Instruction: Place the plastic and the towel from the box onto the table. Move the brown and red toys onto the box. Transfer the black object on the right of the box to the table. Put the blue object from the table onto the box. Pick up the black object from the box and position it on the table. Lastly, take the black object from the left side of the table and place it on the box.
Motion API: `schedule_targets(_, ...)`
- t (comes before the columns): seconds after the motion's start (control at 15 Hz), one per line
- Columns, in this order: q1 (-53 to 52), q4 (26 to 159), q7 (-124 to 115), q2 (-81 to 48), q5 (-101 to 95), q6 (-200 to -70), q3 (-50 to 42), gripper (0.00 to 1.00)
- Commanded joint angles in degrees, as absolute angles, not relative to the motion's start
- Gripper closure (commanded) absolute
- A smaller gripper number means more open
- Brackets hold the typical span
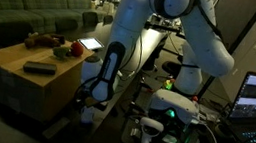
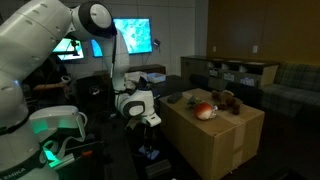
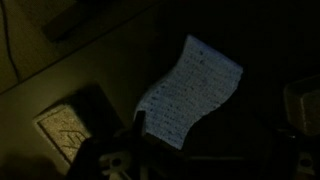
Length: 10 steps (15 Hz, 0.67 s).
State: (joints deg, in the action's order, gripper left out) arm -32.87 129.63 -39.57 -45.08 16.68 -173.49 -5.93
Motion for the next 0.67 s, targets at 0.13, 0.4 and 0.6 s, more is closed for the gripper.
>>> schedule_targets(0.13,-33.4,126.8,-45.4,-47.1,17.6,-171.5,-5.3,0.0)
schedule_targets(0.4,-33.7,125.3,-49.2,-48.6,17.0,-169.8,-5.9,0.0)
schedule_targets(0.6,-33.5,124.3,-51.3,-49.9,16.7,-169.5,-5.9,0.0)
